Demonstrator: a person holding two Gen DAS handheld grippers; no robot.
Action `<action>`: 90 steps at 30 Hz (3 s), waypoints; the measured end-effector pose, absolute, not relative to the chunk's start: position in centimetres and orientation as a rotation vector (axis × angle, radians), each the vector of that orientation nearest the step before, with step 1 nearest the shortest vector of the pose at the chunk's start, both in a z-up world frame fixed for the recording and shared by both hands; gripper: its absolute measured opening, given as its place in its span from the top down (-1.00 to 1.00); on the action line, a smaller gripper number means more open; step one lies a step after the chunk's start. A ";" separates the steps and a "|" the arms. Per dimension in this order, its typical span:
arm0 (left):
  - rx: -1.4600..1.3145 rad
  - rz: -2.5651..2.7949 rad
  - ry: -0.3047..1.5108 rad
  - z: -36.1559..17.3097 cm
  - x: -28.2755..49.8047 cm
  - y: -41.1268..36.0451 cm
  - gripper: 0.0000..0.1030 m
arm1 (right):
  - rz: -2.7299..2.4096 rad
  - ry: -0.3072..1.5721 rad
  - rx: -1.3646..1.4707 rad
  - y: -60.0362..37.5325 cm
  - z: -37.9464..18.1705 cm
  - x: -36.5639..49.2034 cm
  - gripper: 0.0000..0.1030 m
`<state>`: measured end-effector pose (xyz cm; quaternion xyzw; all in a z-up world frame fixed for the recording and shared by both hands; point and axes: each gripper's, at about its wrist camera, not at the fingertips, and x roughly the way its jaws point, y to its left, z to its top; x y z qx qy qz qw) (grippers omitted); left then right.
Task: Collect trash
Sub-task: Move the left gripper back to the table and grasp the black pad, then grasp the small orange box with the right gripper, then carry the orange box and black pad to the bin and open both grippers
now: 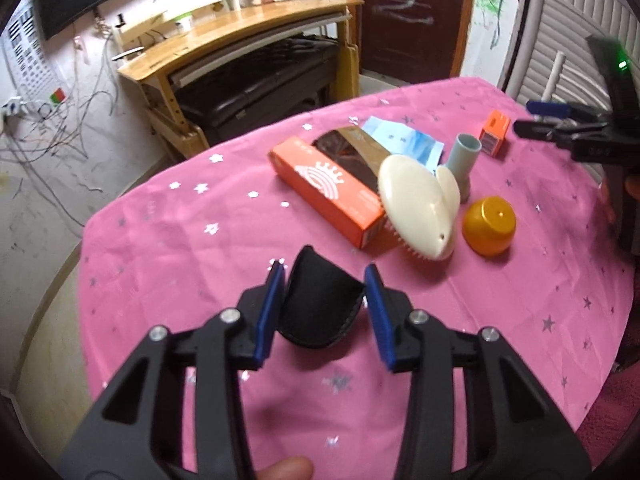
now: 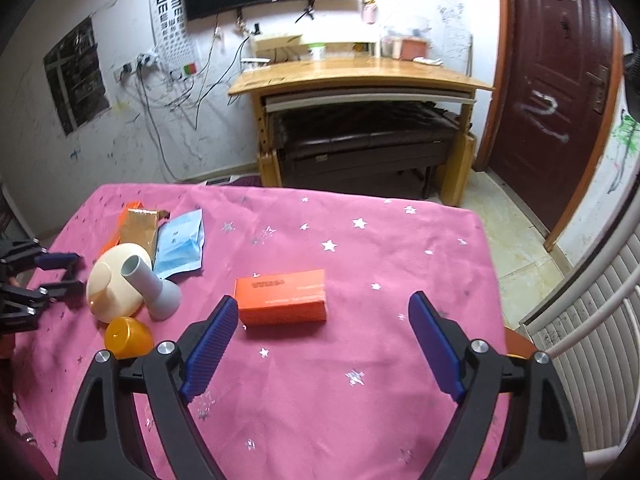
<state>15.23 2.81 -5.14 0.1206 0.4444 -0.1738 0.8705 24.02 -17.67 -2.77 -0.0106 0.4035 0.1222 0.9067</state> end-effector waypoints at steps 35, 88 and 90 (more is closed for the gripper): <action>0.139 -0.298 0.781 0.5 10.9 1.8 0.24 | 0.253 0.694 -0.029 -17.7 1.1 20.2 0.04; 0.292 -0.779 0.839 1.9 14.4 -32.6 0.24 | -0.134 0.735 0.318 -41.3 -6.6 11.3 -0.21; 0.287 -0.786 0.876 1.1 15.1 -34.4 0.24 | -0.149 0.729 0.316 -41.7 -6.5 11.0 -0.21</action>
